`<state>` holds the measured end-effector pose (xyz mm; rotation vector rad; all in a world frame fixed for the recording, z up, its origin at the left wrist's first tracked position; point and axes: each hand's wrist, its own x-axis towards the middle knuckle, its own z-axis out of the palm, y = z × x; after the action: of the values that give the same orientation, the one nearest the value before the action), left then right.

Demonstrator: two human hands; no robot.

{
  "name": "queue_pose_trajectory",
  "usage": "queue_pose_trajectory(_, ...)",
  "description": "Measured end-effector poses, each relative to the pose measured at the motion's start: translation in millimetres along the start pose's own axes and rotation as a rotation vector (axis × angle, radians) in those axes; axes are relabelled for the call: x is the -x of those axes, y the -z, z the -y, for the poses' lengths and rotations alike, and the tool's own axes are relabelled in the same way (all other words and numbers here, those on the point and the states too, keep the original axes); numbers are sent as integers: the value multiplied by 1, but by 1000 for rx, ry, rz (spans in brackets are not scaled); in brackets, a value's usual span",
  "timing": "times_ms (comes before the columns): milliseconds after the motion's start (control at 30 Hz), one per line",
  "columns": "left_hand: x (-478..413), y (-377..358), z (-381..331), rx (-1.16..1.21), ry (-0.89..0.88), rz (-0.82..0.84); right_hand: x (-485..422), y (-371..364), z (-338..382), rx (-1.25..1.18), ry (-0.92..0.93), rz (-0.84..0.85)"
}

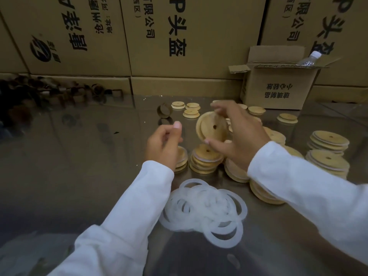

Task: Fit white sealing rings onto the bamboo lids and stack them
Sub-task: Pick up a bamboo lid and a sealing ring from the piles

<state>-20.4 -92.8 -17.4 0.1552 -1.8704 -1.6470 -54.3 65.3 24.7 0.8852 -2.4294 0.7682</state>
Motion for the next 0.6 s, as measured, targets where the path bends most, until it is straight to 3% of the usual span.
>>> queue_pose_trajectory(200, 15, 3, -8, 1, -26, 304, 35, -19, 9, 32, 99, -38)
queue_pose_trajectory(367, 16, 4, -7, 24, -15, 332, 46, -23, 10, -134, -38, -64)
queue_pose_trajectory(500, 11, 6, -8, 214, 190, 292, 65, -20, 3, -138, -198, -134)
queue_pose_trajectory(600, 8, 7, -10, 384, 353, 301, 75, -15, -6, -38, -195, -54)
